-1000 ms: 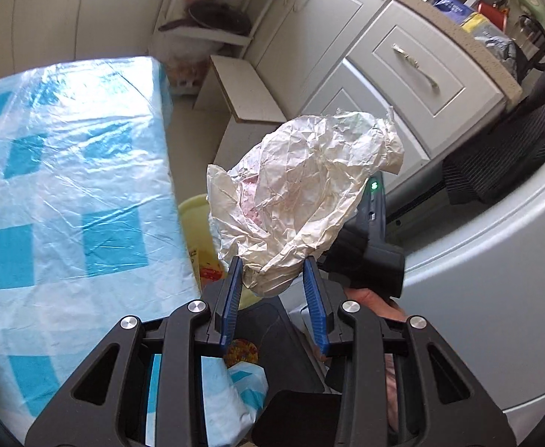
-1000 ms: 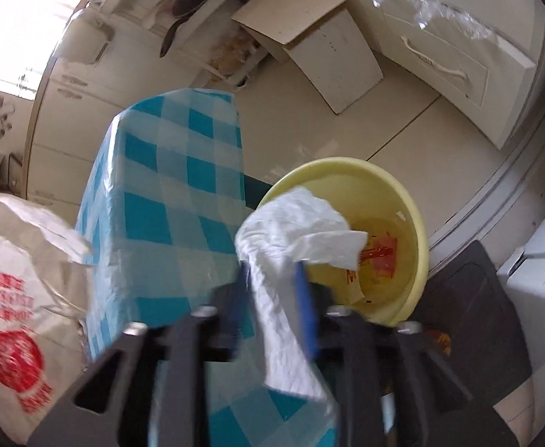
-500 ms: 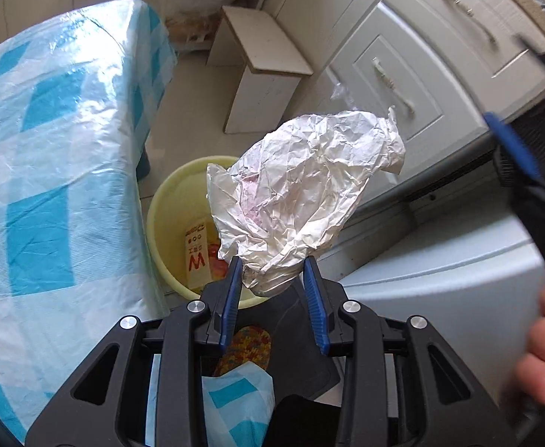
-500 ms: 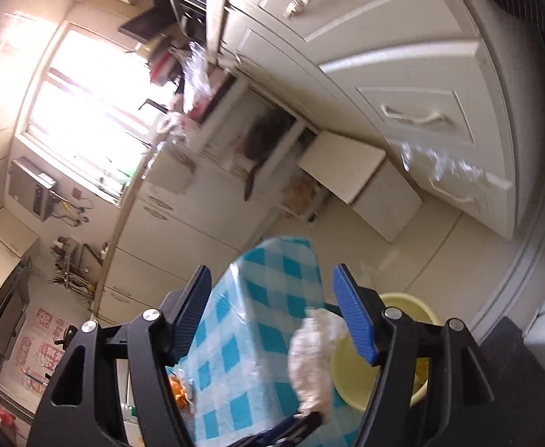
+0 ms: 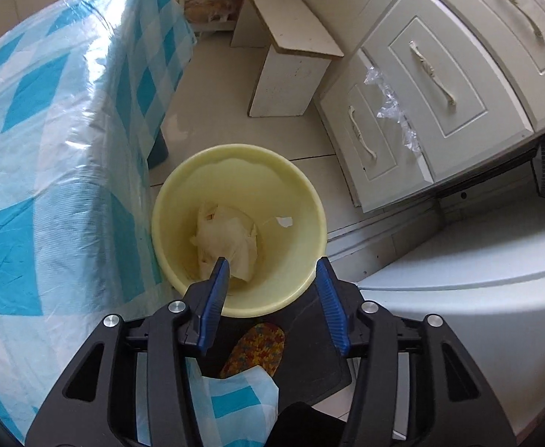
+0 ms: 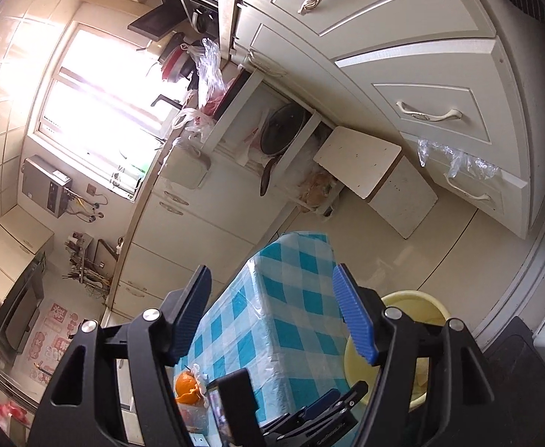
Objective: Collect trash
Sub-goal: 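Open the left gripper to drop the plastic bag into the bucket, then move both open grippers back toward the orange peels and milk carton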
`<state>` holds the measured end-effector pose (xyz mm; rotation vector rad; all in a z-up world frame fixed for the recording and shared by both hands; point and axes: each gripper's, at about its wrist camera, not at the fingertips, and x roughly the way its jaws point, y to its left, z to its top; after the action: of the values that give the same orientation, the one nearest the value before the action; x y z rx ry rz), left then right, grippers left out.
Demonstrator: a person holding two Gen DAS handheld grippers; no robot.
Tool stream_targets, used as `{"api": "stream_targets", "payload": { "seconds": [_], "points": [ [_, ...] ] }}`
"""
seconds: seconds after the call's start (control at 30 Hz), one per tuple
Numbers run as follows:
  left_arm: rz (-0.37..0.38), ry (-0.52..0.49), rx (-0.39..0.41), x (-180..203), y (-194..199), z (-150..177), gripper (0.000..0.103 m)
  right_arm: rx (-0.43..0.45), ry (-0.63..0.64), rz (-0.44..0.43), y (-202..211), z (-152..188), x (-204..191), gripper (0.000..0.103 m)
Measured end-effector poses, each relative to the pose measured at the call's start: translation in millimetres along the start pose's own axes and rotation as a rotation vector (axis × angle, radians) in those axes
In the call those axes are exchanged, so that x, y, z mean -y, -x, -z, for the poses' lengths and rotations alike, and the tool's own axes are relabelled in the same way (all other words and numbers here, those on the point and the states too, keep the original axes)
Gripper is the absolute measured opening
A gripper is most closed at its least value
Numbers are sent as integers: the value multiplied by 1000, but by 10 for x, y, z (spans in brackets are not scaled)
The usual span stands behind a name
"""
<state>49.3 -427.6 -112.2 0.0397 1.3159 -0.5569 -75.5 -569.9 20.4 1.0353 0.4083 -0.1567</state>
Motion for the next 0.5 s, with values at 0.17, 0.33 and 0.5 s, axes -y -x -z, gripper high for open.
{"api": "stream_targets", "payload": {
  "seconds": [0.17,0.33,0.5],
  "points": [
    [-8,-64,99,-63,512,272,55,-21,2,-15,-59,29,-42,66],
    [-70,-127,232,-378,1196,725,63,-77,60,-25,-230,162,-241,66],
    [-177,-104,323,-975,1783,1159,67,-158,140,-36,-436,372,-502,68]
  ]
}}
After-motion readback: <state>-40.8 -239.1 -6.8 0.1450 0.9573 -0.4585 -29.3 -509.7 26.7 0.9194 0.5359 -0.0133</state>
